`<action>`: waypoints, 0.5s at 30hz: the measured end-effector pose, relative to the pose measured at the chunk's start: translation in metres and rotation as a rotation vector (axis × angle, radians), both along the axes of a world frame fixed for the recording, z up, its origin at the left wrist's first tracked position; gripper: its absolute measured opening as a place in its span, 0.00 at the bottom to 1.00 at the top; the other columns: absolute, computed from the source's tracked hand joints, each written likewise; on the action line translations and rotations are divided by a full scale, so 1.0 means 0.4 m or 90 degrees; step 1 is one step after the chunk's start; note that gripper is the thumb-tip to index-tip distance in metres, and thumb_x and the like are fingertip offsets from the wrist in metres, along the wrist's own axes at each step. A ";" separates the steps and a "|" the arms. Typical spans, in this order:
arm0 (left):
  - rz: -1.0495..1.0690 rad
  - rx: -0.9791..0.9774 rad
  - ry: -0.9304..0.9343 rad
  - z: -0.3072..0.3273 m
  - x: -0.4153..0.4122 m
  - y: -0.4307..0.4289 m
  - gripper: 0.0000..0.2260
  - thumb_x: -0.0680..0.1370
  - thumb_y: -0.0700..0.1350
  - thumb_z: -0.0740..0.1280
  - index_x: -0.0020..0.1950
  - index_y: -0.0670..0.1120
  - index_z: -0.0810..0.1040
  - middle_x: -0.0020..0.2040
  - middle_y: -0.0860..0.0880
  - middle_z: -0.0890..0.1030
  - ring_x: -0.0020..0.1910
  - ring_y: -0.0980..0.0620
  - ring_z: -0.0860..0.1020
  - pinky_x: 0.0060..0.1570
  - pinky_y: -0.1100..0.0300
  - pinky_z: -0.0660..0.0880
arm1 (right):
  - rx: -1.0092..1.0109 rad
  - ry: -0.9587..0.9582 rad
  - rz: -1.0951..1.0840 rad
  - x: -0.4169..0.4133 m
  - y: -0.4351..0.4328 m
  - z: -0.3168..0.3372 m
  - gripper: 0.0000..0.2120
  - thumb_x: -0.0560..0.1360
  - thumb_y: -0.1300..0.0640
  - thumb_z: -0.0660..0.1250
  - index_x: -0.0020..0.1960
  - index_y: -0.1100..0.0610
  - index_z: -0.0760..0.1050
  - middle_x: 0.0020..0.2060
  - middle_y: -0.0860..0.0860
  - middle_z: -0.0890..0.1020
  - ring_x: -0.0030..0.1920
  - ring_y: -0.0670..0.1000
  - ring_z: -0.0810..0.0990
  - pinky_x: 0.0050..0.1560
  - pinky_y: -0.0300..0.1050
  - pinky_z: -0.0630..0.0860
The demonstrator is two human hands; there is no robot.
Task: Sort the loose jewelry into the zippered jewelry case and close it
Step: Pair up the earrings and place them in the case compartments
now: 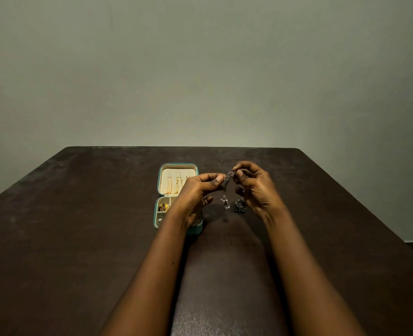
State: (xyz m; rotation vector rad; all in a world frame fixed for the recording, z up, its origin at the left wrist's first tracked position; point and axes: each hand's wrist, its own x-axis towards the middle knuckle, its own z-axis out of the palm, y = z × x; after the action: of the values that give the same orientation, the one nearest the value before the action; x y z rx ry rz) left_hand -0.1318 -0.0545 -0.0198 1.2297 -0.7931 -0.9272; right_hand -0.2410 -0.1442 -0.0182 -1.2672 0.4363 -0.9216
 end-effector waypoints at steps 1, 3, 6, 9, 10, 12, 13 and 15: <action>0.004 -0.003 0.001 0.000 0.003 0.001 0.05 0.76 0.42 0.66 0.43 0.49 0.80 0.40 0.53 0.81 0.46 0.57 0.77 0.42 0.58 0.64 | 0.002 0.010 0.004 -0.002 -0.001 0.000 0.17 0.75 0.71 0.59 0.36 0.54 0.76 0.28 0.43 0.79 0.34 0.45 0.70 0.33 0.39 0.62; 0.011 -0.016 0.006 -0.001 0.008 0.001 0.05 0.76 0.42 0.66 0.44 0.48 0.81 0.40 0.54 0.82 0.45 0.57 0.77 0.42 0.58 0.65 | 0.000 0.043 0.008 -0.007 -0.002 0.000 0.15 0.75 0.72 0.59 0.37 0.56 0.74 0.29 0.44 0.79 0.35 0.45 0.71 0.34 0.40 0.62; 0.023 -0.039 0.038 0.001 0.007 -0.002 0.05 0.75 0.41 0.66 0.45 0.47 0.81 0.39 0.55 0.82 0.45 0.58 0.77 0.45 0.59 0.66 | -0.008 0.089 0.023 -0.013 -0.003 -0.001 0.14 0.74 0.72 0.60 0.37 0.56 0.75 0.30 0.46 0.78 0.35 0.46 0.71 0.34 0.40 0.62; 0.036 -0.059 0.075 0.000 0.006 -0.008 0.06 0.76 0.38 0.65 0.44 0.46 0.80 0.34 0.56 0.83 0.43 0.58 0.77 0.46 0.61 0.68 | -0.031 0.138 0.044 -0.018 -0.004 -0.001 0.15 0.74 0.72 0.59 0.37 0.56 0.75 0.30 0.47 0.78 0.34 0.45 0.72 0.35 0.40 0.63; 0.039 -0.068 0.091 -0.001 0.007 -0.010 0.06 0.76 0.37 0.65 0.43 0.45 0.80 0.33 0.56 0.83 0.42 0.57 0.77 0.45 0.61 0.69 | -0.041 0.153 0.054 -0.021 -0.005 0.000 0.15 0.75 0.72 0.59 0.37 0.56 0.75 0.30 0.47 0.77 0.34 0.44 0.72 0.35 0.40 0.63; 0.038 -0.077 0.123 -0.004 0.010 -0.013 0.05 0.76 0.36 0.65 0.43 0.43 0.79 0.32 0.54 0.83 0.41 0.56 0.77 0.44 0.64 0.71 | -0.052 0.166 0.086 -0.028 -0.006 0.000 0.15 0.75 0.73 0.59 0.37 0.57 0.75 0.28 0.46 0.77 0.31 0.42 0.73 0.33 0.38 0.64; 0.036 -0.077 0.136 -0.005 0.012 -0.015 0.05 0.76 0.35 0.65 0.43 0.42 0.79 0.32 0.53 0.83 0.40 0.55 0.78 0.43 0.65 0.73 | -0.049 0.163 0.104 -0.030 -0.006 0.002 0.14 0.75 0.73 0.58 0.38 0.58 0.75 0.27 0.45 0.77 0.29 0.41 0.73 0.31 0.37 0.64; 0.030 -0.078 0.153 -0.006 0.013 -0.016 0.05 0.75 0.34 0.64 0.43 0.41 0.79 0.32 0.51 0.83 0.38 0.55 0.78 0.41 0.66 0.75 | -0.030 0.140 0.127 -0.032 -0.005 0.005 0.13 0.75 0.73 0.58 0.39 0.59 0.74 0.27 0.45 0.77 0.27 0.39 0.73 0.29 0.35 0.66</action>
State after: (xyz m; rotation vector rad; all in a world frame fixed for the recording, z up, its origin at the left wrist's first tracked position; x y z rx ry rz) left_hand -0.1267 -0.0608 -0.0222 1.0046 -0.6176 -0.9535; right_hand -0.2538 -0.1462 -0.0160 -1.4338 0.4533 -0.6302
